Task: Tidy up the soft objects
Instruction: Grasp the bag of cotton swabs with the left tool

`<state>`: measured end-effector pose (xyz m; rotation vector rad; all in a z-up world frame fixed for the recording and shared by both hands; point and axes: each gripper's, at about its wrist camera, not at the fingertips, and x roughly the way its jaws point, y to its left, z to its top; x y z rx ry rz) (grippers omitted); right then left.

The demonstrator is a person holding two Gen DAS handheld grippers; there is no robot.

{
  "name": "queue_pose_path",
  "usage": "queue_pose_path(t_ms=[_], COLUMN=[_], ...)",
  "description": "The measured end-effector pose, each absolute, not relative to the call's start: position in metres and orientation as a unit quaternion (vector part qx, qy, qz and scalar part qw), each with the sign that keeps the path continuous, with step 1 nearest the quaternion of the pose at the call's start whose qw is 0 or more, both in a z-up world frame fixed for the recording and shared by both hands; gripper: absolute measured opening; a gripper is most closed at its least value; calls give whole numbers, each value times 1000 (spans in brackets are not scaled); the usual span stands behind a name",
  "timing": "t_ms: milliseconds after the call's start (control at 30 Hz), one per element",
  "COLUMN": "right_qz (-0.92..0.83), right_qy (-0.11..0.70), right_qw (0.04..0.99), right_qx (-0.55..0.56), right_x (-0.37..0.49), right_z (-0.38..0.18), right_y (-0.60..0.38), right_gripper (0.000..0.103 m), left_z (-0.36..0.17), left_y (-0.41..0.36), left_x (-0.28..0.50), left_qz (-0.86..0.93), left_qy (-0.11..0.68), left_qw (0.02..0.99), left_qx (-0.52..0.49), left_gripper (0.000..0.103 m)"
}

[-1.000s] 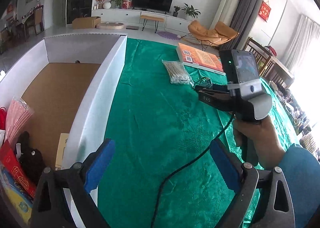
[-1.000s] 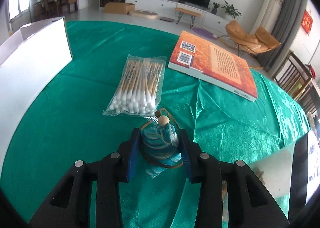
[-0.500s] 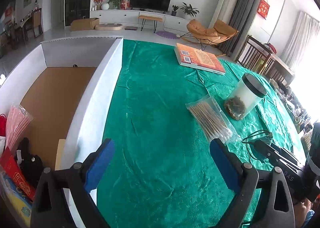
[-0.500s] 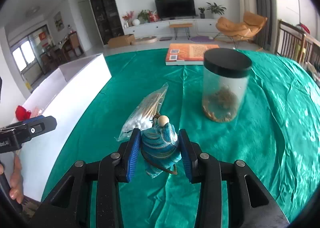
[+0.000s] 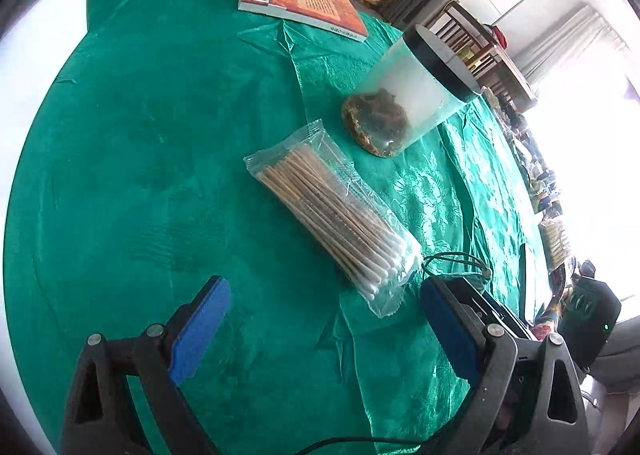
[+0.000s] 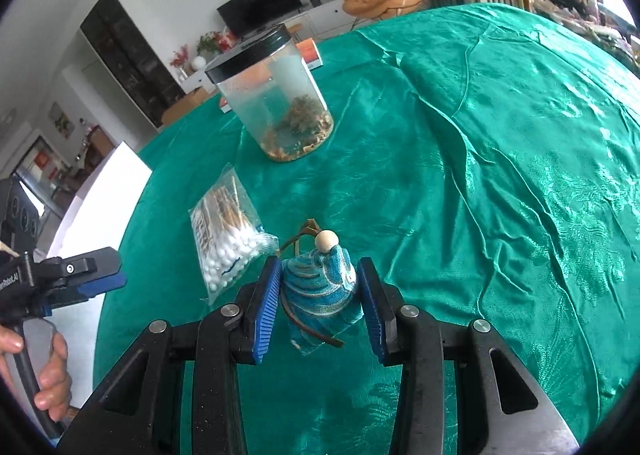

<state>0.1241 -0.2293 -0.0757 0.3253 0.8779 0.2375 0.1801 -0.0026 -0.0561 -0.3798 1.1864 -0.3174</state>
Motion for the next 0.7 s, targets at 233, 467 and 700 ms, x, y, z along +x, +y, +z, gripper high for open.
queue_pose_path(t_ms=[233,467,700], right_qz=[98,97,97], right_qy=[424,426,424], right_qw=[889,885,887], right_qx=[143,159,152], right_x=[123,121,119], right_z=[-80,-82,-80], right_y=[-235,-240,-237], right_gripper=[41,41,41], left_z=[-67,-69,-73], left_y=[-19,-45,-63], left_x=[208,214,225], left_qz=[-109,-113,-52], left_qy=[568,581,583], left_qw=[793,781,792], left_qx=[-191,-198,-172], left_gripper=[95,95,95])
